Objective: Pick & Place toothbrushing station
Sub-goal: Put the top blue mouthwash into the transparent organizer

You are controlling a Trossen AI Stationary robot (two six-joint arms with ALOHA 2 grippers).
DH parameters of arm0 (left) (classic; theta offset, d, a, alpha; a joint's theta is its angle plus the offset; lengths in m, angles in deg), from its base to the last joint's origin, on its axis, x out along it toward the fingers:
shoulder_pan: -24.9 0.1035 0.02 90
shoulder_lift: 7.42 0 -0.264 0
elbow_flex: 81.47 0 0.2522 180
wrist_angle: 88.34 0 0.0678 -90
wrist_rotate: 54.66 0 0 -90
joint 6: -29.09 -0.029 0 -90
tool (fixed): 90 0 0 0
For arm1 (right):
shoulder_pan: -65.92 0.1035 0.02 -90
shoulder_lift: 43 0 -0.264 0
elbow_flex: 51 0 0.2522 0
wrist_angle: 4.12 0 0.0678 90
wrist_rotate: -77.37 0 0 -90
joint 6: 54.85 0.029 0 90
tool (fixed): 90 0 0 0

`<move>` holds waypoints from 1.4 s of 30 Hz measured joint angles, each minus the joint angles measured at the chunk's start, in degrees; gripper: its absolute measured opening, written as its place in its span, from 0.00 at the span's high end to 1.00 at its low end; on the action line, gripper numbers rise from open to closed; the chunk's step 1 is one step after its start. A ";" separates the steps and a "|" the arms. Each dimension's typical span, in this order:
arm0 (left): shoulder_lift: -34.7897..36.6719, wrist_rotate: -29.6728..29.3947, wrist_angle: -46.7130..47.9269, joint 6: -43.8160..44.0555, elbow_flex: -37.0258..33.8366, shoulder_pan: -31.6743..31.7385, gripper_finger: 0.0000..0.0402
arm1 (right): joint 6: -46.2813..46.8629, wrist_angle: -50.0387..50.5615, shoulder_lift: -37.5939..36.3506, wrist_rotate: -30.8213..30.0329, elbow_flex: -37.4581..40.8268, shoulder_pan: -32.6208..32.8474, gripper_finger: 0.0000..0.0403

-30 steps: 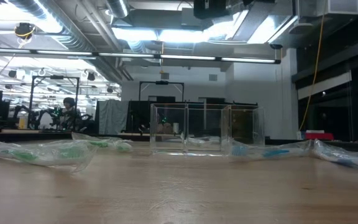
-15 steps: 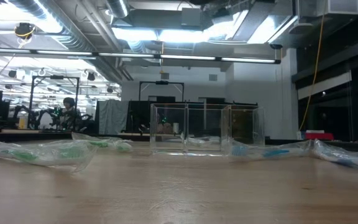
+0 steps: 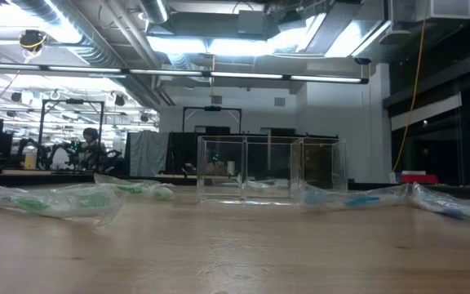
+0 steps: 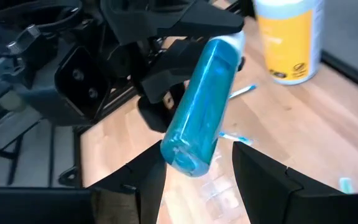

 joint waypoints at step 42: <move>0.05 4.71 -0.70 3.98 0.00 0.42 0.74 | -1.51 2.34 -0.07 -2.70 0.02 0.48 0.77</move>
